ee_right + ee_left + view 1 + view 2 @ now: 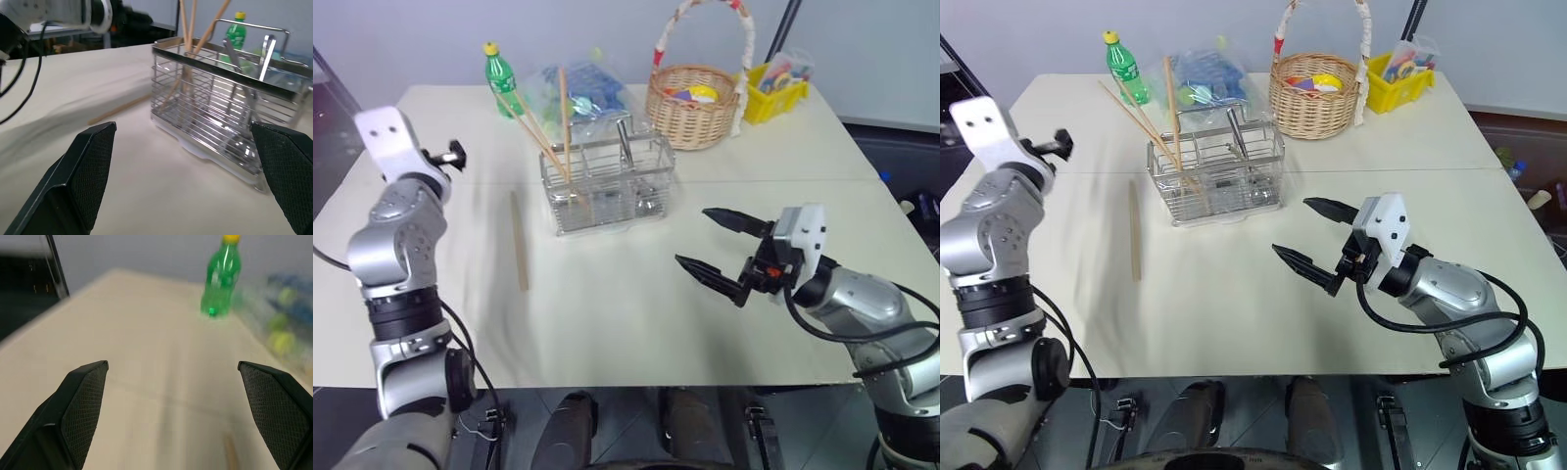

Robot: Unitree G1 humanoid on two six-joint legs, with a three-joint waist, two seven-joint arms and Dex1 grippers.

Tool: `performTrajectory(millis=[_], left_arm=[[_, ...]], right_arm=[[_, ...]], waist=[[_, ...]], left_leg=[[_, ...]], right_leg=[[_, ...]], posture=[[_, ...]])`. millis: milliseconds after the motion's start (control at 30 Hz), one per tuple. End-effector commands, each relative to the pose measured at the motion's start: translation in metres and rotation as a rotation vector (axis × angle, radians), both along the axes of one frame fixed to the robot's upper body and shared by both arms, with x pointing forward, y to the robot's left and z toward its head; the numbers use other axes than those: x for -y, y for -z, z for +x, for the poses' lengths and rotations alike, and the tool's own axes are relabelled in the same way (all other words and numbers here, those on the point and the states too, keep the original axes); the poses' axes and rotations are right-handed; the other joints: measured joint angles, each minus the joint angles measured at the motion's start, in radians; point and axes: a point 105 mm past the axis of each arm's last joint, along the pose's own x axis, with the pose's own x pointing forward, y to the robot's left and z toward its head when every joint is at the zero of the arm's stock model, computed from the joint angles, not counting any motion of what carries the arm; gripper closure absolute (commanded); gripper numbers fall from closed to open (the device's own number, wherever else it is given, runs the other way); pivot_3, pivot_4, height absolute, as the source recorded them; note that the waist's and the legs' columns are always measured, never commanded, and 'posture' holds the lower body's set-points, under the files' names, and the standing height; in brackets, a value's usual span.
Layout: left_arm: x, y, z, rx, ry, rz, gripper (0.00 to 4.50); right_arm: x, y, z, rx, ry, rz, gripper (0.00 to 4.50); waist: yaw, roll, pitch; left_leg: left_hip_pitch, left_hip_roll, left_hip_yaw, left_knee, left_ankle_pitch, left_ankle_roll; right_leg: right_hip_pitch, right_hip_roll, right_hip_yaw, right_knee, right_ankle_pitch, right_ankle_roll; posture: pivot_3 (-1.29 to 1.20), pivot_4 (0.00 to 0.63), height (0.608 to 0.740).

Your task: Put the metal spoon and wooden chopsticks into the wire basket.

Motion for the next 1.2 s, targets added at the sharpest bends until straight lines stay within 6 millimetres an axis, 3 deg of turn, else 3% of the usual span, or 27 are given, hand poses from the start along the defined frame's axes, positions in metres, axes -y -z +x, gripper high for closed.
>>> performTrajectory(millis=[33, 300, 667, 1000, 1200], left_arm=[[0.005, -0.014, -0.008, 0.047, -0.028, -0.016, 0.04], [0.026, 0.034, -0.014, -0.174, -0.086, -0.079, 0.04], [0.057, 0.058, -0.012, -0.304, 0.024, -0.084, 0.04], [0.049, 0.089, -0.027, -0.484, -0.045, -0.072, 0.04], [0.050, 0.094, -0.033, -0.546, -0.054, -0.084, 0.04]], right_arm=[[-0.002, -0.009, -0.004, 0.033, -0.023, -0.005, 0.00], [-0.004, -0.009, -0.006, 0.025, -0.026, -0.010, 0.00], [-0.002, -0.007, -0.019, -0.023, -0.071, -0.022, 0.00], [-0.007, -0.007, -0.023, -0.037, -0.076, 0.000, 0.00], [-0.009, 0.001, -0.023, -0.061, -0.067, 0.019, 0.00]], waist=[[-0.002, 0.000, 0.000], [-0.004, 0.000, 0.000], [-0.002, 0.000, 0.000], [-0.003, 0.000, 0.000], [-0.002, 0.000, 0.000]], left_leg=[[0.000, 0.000, 0.000, 0.000, 0.000, 0.000], [0.001, 0.000, 0.000, 0.000, 0.000, 0.000], [0.000, 0.000, 0.000, 0.000, 0.000, 0.000], [0.001, 0.000, 0.000, 0.000, 0.000, 0.000], [0.000, 0.000, 0.000, 0.000, 0.000, 0.000]], right_leg=[[0.000, 0.000, 0.000, 0.000, 0.000, 0.000], [0.000, 0.000, 0.000, 0.001, 0.000, 0.000], [0.000, 0.000, 0.000, 0.000, 0.000, 0.000], [0.000, 0.000, 0.000, 0.000, 0.000, 0.000], [0.000, 0.000, 0.000, 0.000, 0.000, 0.000]], posture=[[0.00, 0.150, 0.740], [0.00, 0.150, 0.740], [0.00, 0.150, 0.740], [0.00, 0.150, 0.740], [0.00, 0.150, 0.740]])
